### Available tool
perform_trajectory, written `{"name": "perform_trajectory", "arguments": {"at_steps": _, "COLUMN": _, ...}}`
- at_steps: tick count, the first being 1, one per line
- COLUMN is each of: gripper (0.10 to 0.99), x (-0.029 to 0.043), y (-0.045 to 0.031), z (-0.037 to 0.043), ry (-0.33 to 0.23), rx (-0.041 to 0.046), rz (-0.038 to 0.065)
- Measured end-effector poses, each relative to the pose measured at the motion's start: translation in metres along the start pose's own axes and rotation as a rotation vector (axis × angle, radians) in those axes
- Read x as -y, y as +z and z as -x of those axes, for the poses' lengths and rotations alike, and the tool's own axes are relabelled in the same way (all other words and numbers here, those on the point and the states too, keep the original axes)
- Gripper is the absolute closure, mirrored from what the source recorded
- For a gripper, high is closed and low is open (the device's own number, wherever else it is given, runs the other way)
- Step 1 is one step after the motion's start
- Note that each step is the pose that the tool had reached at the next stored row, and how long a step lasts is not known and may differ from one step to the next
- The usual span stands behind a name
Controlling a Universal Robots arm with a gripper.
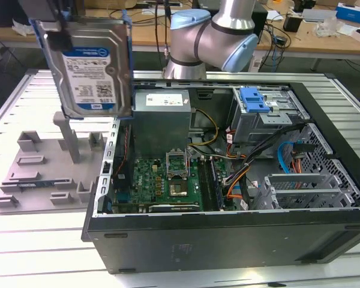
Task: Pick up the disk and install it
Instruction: 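Pick up the disk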
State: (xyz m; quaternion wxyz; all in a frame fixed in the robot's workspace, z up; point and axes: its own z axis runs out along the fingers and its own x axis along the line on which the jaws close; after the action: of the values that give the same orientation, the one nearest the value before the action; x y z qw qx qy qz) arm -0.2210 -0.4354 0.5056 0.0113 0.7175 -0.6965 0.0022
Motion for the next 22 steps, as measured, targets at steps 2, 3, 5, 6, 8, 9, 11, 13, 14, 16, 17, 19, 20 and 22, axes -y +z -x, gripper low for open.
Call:
{"name": "perform_trajectory", "arguments": {"at_steps": 2, "gripper": 0.718, "x": 0.0243, "y": -0.0001, "z": -0.0139, "ry": 0.0, "rx": 0.0001, "rz": 0.005}}
{"name": "perform_trajectory", "arguments": {"at_steps": 3, "gripper": 0.718, "x": 0.0309, "y": -0.0001, "z": -0.0175, "ry": 0.0, "rx": 0.0001, "rz": 0.006}}
{"name": "perform_trajectory", "arguments": {"at_steps": 5, "gripper": 0.718, "x": 0.0421, "y": -0.0001, "z": -0.0235, "ry": 0.0, "rx": 0.0002, "rz": 0.007}}
{"name": "perform_trajectory", "arguments": {"at_steps": 6, "gripper": 0.718, "x": 0.0483, "y": -0.0001, "z": -0.0268, "ry": 0.0, "rx": 0.0003, "rz": 0.008}}
{"name": "perform_trajectory", "arguments": {"at_steps": 8, "gripper": 0.718, "x": 0.0579, "y": -0.0002, "z": -0.0317, "ry": 0.0, "rx": 0.0002, "rz": 0.009}}
{"name": "perform_trajectory", "arguments": {"at_steps": 9, "gripper": 0.718, "x": 0.0624, "y": -0.0002, "z": -0.034, "ry": 0.0, "rx": 0.0003, "rz": 0.01}}
{"name": "perform_trajectory", "arguments": {"at_steps": 11, "gripper": 0.718, "x": 0.0775, "y": -0.0003, "z": -0.0416, "ry": 0.0, "rx": 0.0003, "rz": 0.011}}
{"name": "perform_trajectory", "arguments": {"at_steps": 13, "gripper": 0.718, "x": 0.0893, "y": -0.0003, "z": -0.0475, "ry": 0.0, "rx": 0.0003, "rz": 0.011}}
{"name": "perform_trajectory", "arguments": {"at_steps": 14, "gripper": 0.718, "x": 0.0941, "y": -0.0003, "z": -0.0497, "ry": 0.0, "rx": 0.0003, "rz": 0.012}}
{"name": "perform_trajectory", "arguments": {"at_steps": 16, "gripper": 0.718, "x": 0.1029, "y": -0.0003, "z": -0.0536, "ry": 0.0, "rx": 0.0004, "rz": 0.012}}
{"name": "perform_trajectory", "arguments": {"at_steps": 17, "gripper": 0.718, "x": 0.1097, "y": -0.0004, "z": -0.0565, "ry": 0.0, "rx": 0.0003, "rz": 0.012}}
{"name": "perform_trajectory", "arguments": {"at_steps": 19, "gripper": 0.718, "x": 0.1186, "y": -0.0004, "z": -0.0603, "ry": 0.0, "rx": 0.0003, "rz": 0.013}}
{"name": "perform_trajectory", "arguments": {"at_steps": 20, "gripper": 0.718, "x": 0.125, "y": -0.0005, "z": -0.0629, "ry": 0.0, "rx": 0.0003, "rz": 0.013}}
{"name": "perform_trajectory", "arguments": {"at_steps": 22, "gripper": 0.718, "x": 0.1366, "y": -0.0005, "z": -0.0675, "ry": 0.0, "rx": 0.0003, "rz": 0.013}}
